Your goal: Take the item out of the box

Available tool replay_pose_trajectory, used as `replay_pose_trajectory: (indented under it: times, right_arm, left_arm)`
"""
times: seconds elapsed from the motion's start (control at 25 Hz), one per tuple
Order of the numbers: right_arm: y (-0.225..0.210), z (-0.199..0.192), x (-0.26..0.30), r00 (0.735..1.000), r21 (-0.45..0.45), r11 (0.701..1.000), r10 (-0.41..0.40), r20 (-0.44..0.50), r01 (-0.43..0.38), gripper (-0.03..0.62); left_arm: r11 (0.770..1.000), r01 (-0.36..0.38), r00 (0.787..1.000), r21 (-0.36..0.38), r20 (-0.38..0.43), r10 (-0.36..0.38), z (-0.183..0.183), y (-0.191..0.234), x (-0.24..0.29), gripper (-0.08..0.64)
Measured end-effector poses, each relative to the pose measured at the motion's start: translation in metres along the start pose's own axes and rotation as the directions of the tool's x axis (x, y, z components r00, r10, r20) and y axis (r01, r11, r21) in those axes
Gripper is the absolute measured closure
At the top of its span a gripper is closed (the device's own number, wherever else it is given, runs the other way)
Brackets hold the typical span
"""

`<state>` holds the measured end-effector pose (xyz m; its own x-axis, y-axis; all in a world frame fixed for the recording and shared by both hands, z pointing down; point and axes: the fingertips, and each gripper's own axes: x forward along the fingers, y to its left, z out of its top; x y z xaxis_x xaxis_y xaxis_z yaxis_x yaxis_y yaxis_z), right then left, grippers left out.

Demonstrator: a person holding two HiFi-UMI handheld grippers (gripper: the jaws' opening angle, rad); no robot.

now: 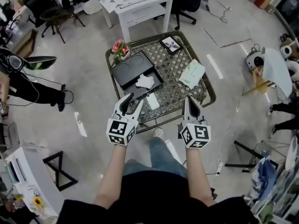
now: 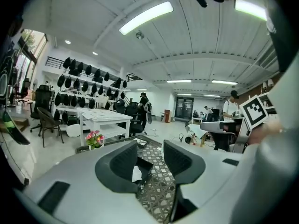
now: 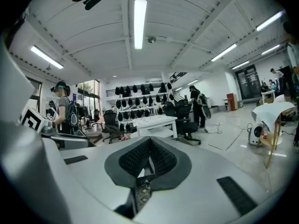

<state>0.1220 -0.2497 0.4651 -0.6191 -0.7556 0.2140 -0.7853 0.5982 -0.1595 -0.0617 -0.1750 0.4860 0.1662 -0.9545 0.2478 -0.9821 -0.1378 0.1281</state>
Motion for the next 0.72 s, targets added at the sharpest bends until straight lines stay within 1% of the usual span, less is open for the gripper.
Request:
replay_pose_trajectory:
  times: [0.16, 0.32, 0.56, 0.72]
  right_arm:
    - [0.002, 0.002, 0.040, 0.995, -0.008, 0.996, 0.091, -0.028, -0.091, 0.589]
    - [0.012, 0.000, 0.064, 0.987, -0.013, 0.988, 0.155, -0.052, -0.156, 0.589]
    - [0.030, -0.003, 0.087, 0.974, -0.034, 0.976, 0.213, -0.078, -0.216, 0.589]
    - [0.038, 0.003, 0.095, 0.971, -0.044, 0.972, 0.226, -0.074, -0.230, 0.589]
  left_arm:
    - [0.998, -0.067, 0.998, -0.018, -0.005, 0.067, 0.001, 0.013, 0.015, 0.387]
    - [0.994, -0.108, 0.994, -0.022, -0.005, 0.108, 0.002, 0.023, 0.021, 0.387]
    - [0.990, -0.139, 0.990, -0.019, 0.013, 0.139, 0.004, 0.035, 0.021, 0.387]
    - [0.989, -0.144, 0.989, -0.020, 0.015, 0.144, 0.008, 0.039, 0.022, 0.387]
